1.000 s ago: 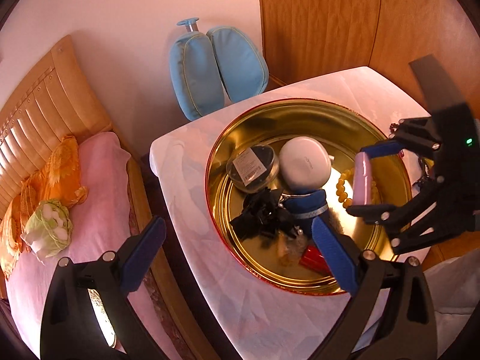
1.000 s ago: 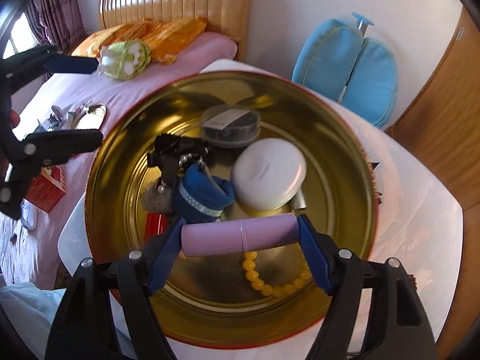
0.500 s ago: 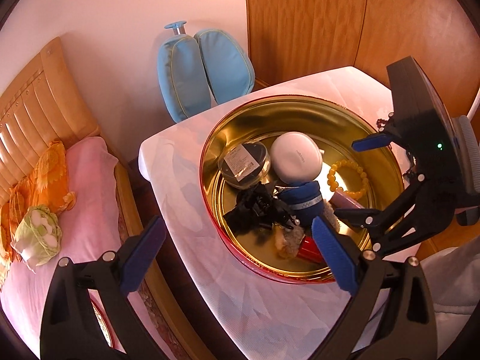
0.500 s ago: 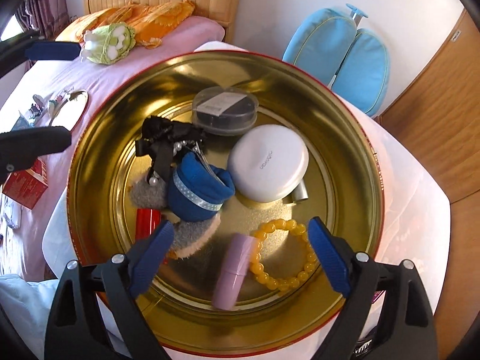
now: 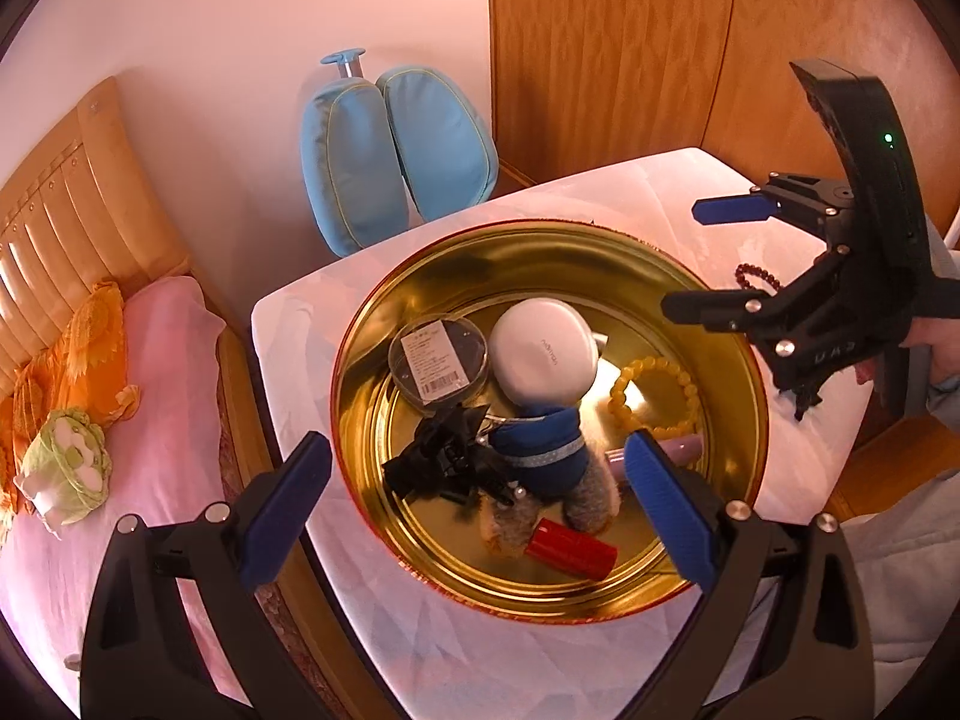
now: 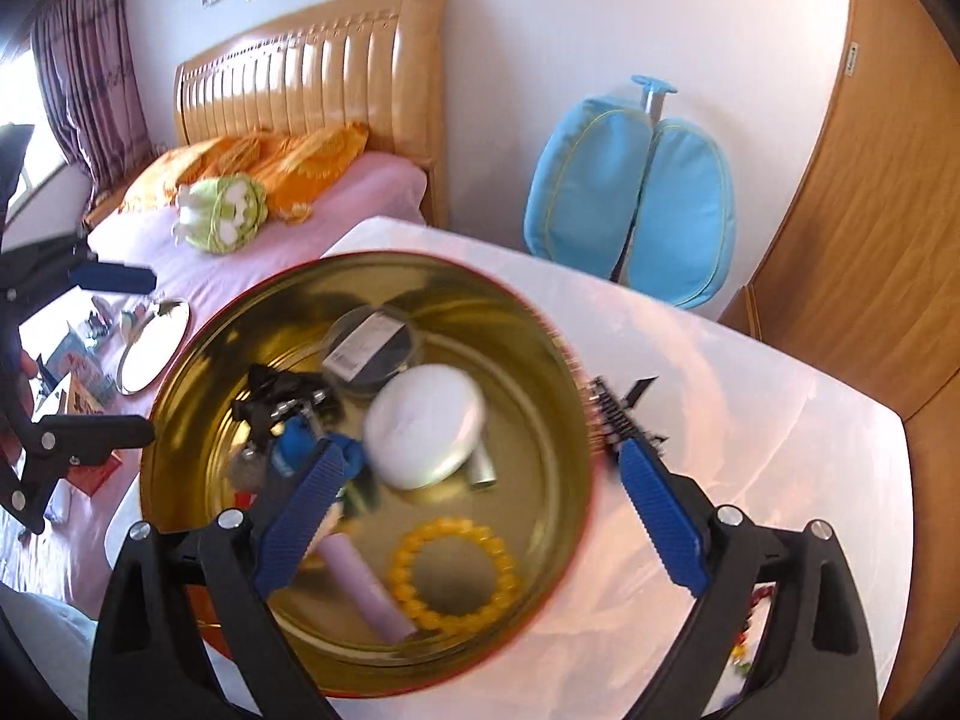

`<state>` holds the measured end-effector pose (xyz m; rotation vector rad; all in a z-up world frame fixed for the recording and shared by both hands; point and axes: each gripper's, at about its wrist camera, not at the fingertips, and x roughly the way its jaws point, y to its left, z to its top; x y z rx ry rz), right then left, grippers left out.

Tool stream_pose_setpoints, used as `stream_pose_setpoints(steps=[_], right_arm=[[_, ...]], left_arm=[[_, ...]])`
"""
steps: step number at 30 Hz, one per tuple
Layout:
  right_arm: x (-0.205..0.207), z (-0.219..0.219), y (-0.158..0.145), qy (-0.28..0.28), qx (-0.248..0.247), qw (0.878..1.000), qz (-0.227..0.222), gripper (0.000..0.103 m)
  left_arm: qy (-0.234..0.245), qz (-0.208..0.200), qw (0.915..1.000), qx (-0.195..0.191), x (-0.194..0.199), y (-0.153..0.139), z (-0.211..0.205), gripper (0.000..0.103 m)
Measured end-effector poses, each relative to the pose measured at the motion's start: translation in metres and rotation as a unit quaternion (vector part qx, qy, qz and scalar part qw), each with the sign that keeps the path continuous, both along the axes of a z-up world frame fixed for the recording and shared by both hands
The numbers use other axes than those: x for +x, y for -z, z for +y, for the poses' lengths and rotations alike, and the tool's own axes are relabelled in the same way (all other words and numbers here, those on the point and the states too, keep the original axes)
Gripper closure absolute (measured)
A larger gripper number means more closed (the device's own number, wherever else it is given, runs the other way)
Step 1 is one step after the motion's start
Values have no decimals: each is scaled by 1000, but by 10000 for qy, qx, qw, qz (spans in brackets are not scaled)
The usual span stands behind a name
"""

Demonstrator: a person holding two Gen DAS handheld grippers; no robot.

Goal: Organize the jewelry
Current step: 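Grasp the black pearl hair clip with the right gripper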

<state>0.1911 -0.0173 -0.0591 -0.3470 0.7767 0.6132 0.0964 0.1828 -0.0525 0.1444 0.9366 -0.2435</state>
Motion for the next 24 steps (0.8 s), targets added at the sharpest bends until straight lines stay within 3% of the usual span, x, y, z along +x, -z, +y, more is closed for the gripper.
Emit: stream_pose_setpoints(steps=[4,8,15,19,24], right_arm=[[33,-38,0,136,70,9999,78,8],[65,-71,6,75,-30,9998,172,8],[113,-80,39,-914,-509,9939,360,8],[128,-65,63,-1659,-627,9821,630,8],[132,-46,86,-2237,-892,9686,613,8]], left_arm=[[-378,222,9990,-99,19,3,-18,8],[-289,308,9991,-51,31,3,-45,8],[-419,491,9979,72,61,7,-75,8],[-587,643,9962,-7,79,12,-83,8],[-728,789,9942,113,90,18,-92,8]])
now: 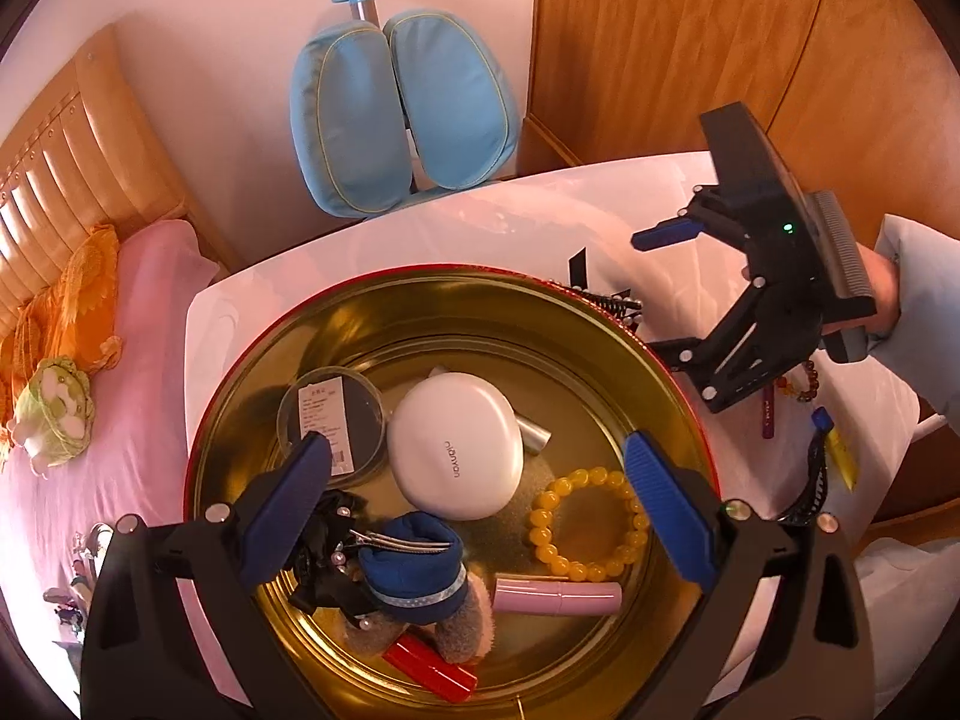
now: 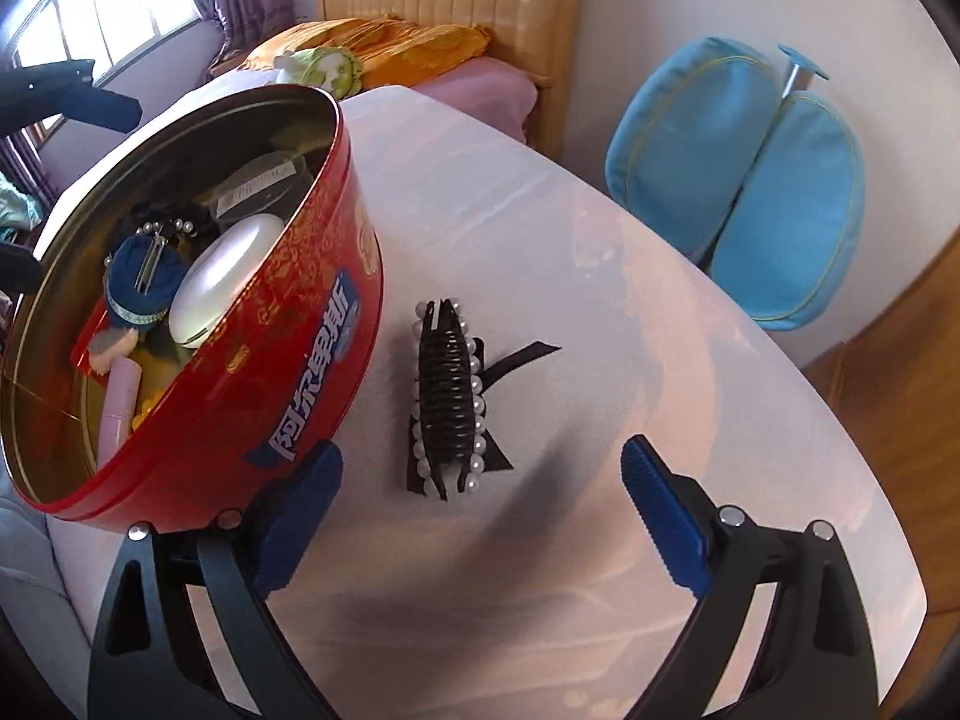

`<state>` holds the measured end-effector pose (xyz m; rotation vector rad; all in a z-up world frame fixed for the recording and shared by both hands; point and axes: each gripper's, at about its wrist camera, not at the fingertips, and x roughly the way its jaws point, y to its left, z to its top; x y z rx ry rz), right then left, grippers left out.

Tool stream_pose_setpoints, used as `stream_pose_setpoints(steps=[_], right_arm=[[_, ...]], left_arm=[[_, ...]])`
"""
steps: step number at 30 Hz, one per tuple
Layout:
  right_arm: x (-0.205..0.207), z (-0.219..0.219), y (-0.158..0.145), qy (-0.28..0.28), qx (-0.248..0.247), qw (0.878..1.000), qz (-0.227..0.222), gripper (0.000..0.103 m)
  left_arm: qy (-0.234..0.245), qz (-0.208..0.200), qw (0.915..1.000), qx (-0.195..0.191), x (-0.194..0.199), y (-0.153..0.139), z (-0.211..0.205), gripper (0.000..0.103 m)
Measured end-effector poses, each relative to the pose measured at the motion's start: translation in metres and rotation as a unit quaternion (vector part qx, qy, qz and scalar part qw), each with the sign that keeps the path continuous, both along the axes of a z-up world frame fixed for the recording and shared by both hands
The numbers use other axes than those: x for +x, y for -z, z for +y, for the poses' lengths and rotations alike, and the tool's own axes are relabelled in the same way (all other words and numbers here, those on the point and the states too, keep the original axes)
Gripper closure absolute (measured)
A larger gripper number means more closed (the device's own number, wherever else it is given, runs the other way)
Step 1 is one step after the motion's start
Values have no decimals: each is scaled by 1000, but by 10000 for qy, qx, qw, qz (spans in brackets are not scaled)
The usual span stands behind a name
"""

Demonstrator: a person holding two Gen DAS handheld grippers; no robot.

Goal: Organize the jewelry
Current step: 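Grasp the black pearl hair clip with the right gripper, then carry the pearl hair clip into the tin and open the right gripper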

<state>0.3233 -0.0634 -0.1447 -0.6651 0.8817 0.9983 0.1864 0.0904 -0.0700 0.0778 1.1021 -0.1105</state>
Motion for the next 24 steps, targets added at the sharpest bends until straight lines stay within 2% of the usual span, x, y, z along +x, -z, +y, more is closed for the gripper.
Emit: stream_pose_setpoints(steps=[5,6,7,8,9,11,17,24], right_arm=[[5,12,12,-227,-35,9997,-88,8],[6,13,13,-236,-14,9997,-106,12],[5,14,13,-235,-13,9996,-134,19],[5,15,14,-233,-43,9996,-151,44],[5,15,15,-229,-68,9996,-181,60],[4,14,14,-227,-54,9996,-144,75],[-6,-9,-2,180,106,9994,-268,76],[-43,-46,-38,658,489,9960,-362,76]], left_arm=[[-71,85,9999,95,1,1,-3,8],[-96,86,9999,106,0,1,-3,8],[-120,88,9998,114,1,1,-2,8],[-149,90,9998,123,0,1,-1,8],[-183,90,9997,130,0,1,0,8],[-224,89,9996,130,-2,1,3,8],[-281,27,9996,81,-9,-1,12,8],[-337,-79,9994,37,-21,-2,27,8]])
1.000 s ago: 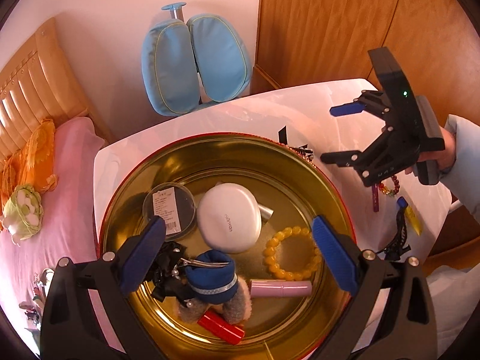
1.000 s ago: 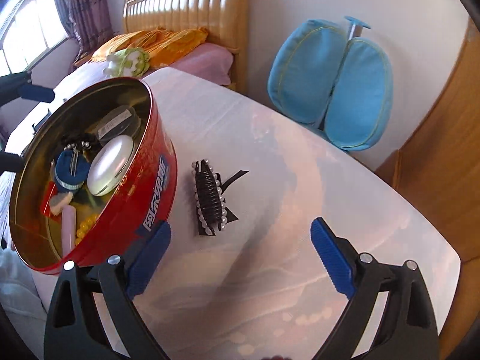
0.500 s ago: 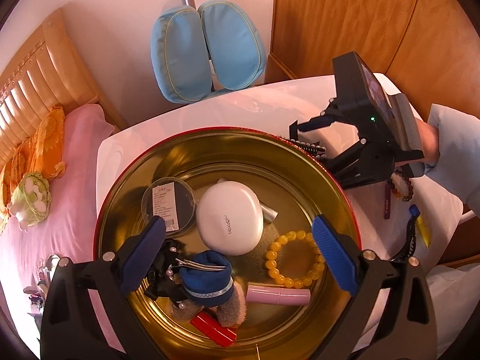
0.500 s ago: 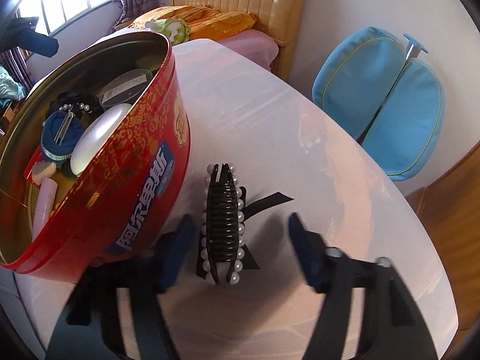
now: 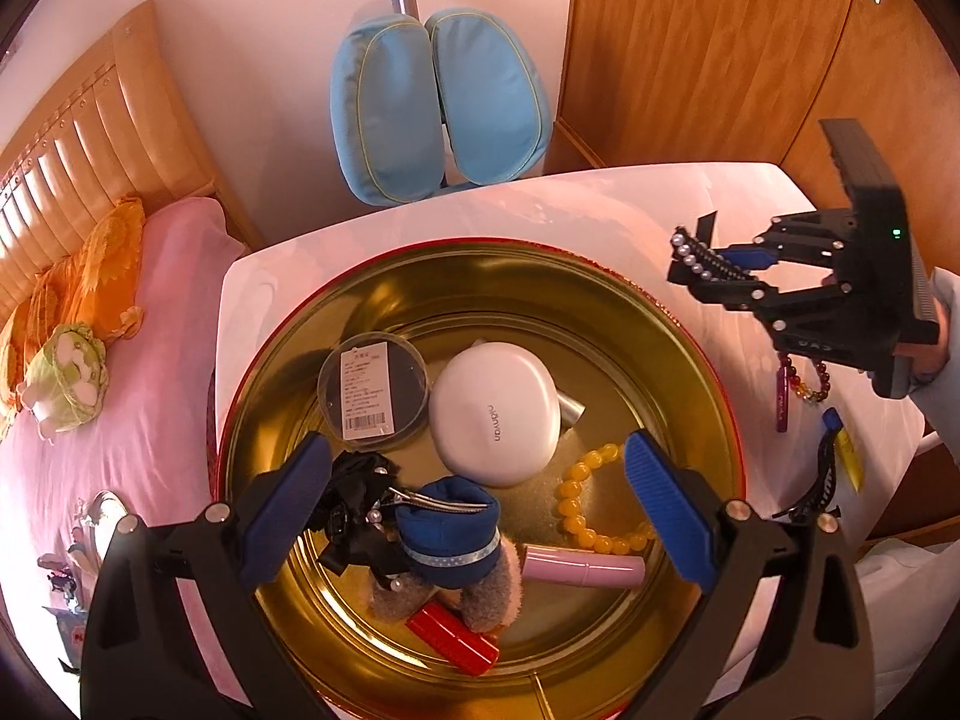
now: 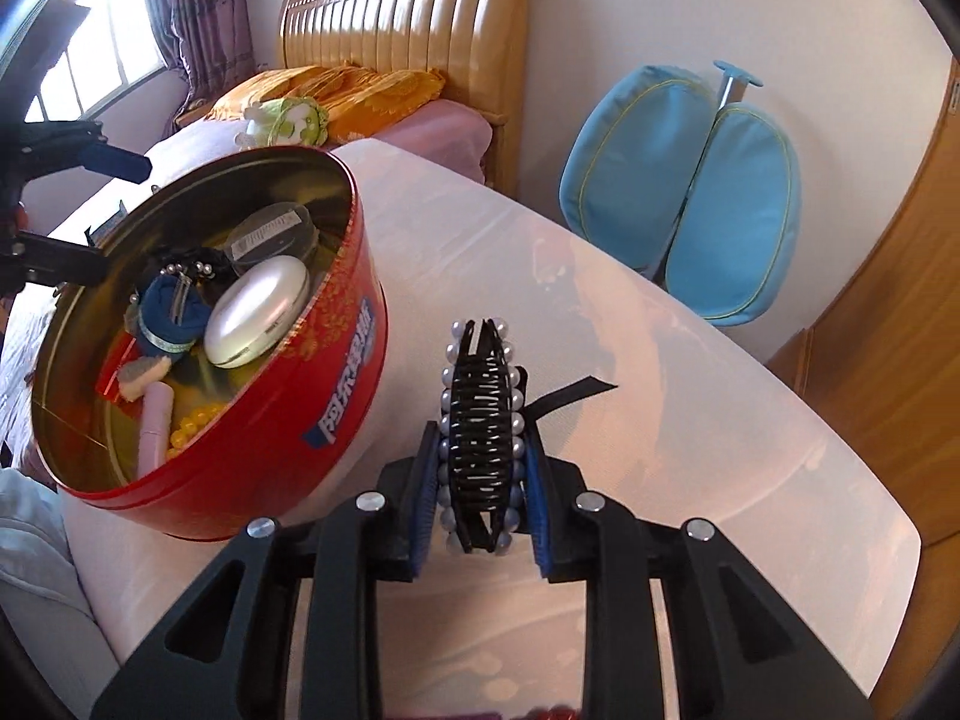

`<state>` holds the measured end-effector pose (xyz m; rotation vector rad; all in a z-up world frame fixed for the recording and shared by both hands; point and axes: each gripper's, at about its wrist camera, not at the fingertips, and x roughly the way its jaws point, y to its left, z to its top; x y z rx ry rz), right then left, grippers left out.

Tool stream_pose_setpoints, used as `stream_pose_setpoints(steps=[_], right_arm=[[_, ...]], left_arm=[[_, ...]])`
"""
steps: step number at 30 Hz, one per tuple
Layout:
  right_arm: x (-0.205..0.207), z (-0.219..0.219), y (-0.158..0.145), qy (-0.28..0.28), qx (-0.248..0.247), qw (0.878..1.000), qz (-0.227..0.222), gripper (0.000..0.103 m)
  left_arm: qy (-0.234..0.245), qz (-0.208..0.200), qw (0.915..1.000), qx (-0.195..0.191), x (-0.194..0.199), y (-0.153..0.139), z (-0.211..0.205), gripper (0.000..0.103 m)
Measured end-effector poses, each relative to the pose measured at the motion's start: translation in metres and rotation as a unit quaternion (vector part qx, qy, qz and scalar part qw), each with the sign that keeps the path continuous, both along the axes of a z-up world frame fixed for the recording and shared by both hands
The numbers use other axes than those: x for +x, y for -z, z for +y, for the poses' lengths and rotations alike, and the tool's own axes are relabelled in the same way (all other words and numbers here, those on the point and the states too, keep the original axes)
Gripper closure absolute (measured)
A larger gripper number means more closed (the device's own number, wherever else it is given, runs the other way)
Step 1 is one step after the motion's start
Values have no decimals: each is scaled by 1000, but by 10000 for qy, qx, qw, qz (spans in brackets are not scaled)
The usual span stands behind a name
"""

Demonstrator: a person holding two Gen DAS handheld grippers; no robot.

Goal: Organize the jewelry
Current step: 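Carry the pearl hair clip into the tin and open the right gripper, then move the right gripper to the yellow SOS tube and grasp it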

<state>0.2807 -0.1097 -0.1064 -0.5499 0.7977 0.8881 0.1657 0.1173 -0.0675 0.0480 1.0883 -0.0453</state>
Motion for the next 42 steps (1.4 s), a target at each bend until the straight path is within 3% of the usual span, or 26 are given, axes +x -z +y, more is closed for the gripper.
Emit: stream_pose_setpoints(steps=[7,11,24,31,32,34,35,42], right_arm=[[-51,22,-47,-210,263,9990,-306,76],[-79,56,-56,-481,249,9978,-390,76],[-140,160,-7,-1161,-280,9927,156,76],[-146,186,12,-979,-603,9931,243,75],[-147,189,14,-927,-660,9932,236,73],[-148,191,15,-791,-703,9943,116,47],[-147,191,14,-734,-678,9949,117,28],[-144,185,2,-511,-480,9975,-30,17]], left_arm=[[-28,-224,9995,-208,-16,-6,17,8],[-1,-273,9993,-248,-28,-6,28,8],[-278,-302,9984,-383,-86,7,81,8],[-546,-261,9966,-564,-109,17,102,8],[-548,-266,9965,-577,-111,17,103,8],[-544,-278,9964,-584,-114,18,105,8],[-532,-288,9964,-587,-114,17,106,8],[-261,-375,9974,-553,-108,11,101,8]])
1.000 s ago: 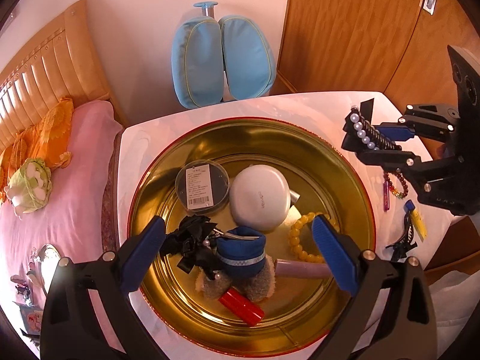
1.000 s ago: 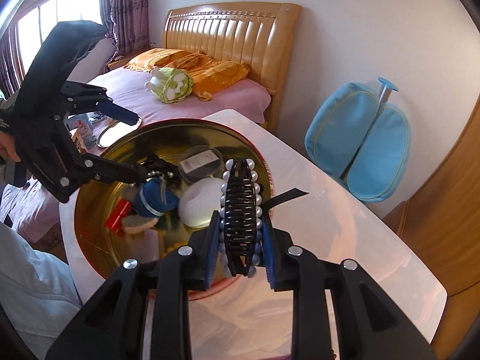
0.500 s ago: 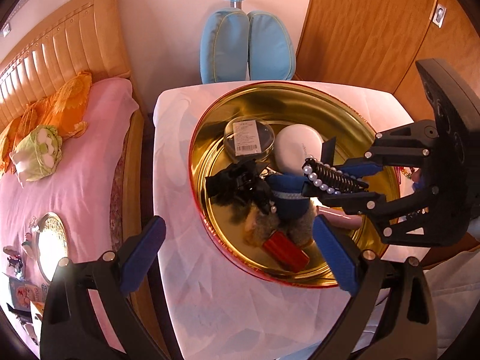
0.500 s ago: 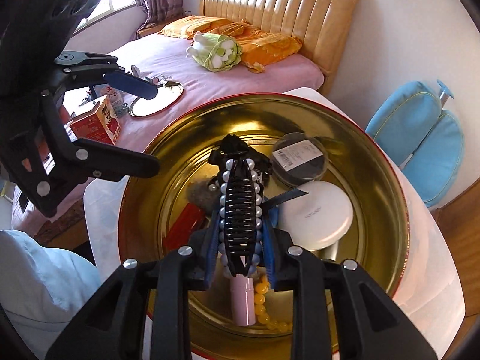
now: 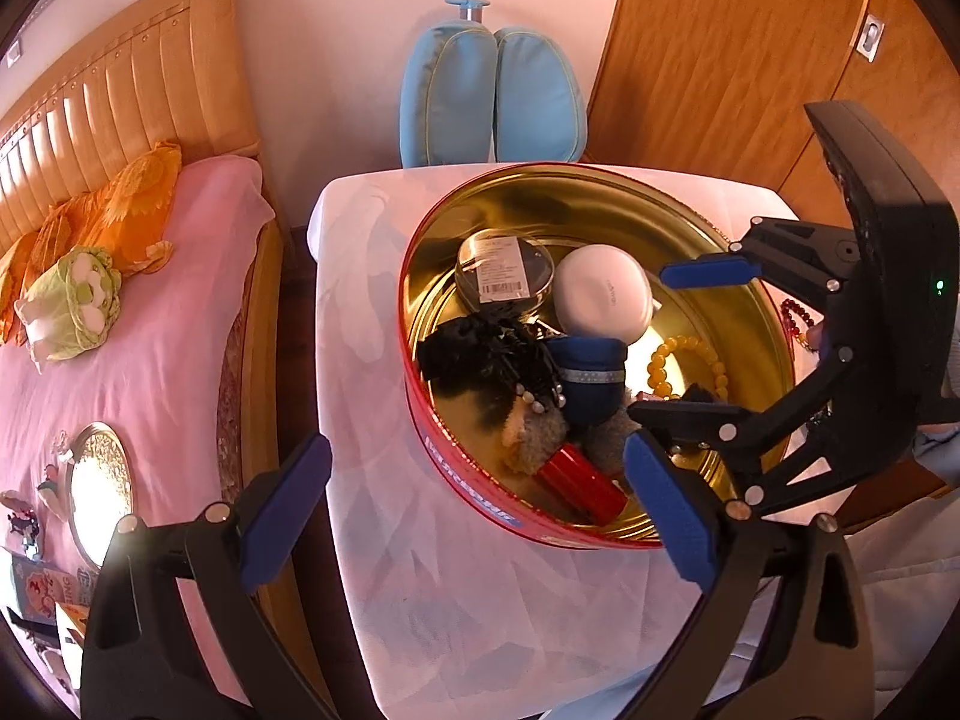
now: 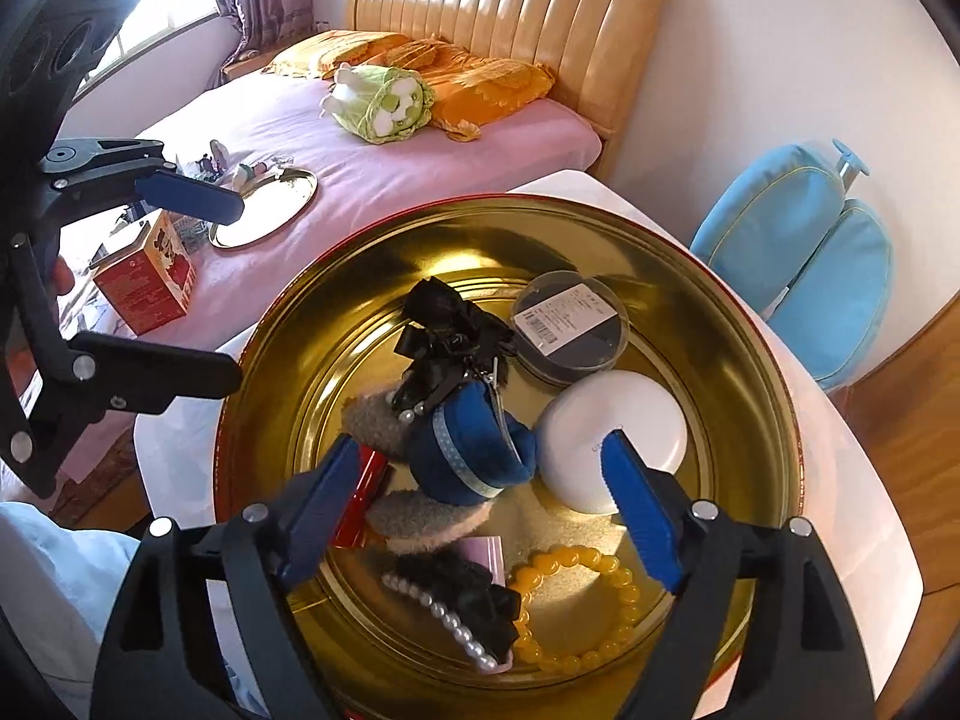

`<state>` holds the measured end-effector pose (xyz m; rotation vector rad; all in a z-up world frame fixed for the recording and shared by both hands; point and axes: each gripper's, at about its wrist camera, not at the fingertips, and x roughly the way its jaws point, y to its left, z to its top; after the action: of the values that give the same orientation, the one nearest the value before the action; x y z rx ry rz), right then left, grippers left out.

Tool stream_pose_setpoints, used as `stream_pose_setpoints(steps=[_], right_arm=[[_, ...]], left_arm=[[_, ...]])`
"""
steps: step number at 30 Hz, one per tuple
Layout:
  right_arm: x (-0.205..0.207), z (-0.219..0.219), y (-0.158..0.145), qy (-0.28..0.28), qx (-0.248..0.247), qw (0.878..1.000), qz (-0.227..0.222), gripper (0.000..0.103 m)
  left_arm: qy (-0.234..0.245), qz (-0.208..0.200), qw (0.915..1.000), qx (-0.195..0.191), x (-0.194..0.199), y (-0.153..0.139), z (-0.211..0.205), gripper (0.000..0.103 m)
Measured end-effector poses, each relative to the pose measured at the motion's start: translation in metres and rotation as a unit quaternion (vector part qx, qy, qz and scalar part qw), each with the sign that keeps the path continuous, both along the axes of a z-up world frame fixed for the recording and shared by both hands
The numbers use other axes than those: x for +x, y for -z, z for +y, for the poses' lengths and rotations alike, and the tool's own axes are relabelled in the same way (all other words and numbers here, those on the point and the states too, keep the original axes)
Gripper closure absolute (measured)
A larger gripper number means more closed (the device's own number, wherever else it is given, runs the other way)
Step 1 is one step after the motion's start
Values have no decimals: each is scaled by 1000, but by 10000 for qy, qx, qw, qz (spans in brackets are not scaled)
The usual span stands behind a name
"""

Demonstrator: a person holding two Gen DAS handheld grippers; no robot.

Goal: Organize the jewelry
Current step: 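Move the right gripper to the yellow SOS tube and grasp it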

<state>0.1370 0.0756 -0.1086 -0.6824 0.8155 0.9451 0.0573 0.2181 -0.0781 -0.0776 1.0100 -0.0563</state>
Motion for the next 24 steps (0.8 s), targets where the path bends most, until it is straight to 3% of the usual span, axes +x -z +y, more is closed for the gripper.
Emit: stream_pose_setpoints(steps=[7,13,19,24], right_arm=[[4,-35,-17,631,186,9976,-229,14],[9,-91,-30,1499,278,9875,-405,11],[11,-160,-31,2528,313,9661,-422,10],[10,-214,-27,3347,293,9410,-408,10]], left_arm=[[615,-107,9980,45,19,-7,-26,8],[1305,-143,9913,16,42,-9,-62,8],[2051,-202,9785,-74,59,-9,-111,8],[2736,-234,9615,-119,65,-10,-154,8]])
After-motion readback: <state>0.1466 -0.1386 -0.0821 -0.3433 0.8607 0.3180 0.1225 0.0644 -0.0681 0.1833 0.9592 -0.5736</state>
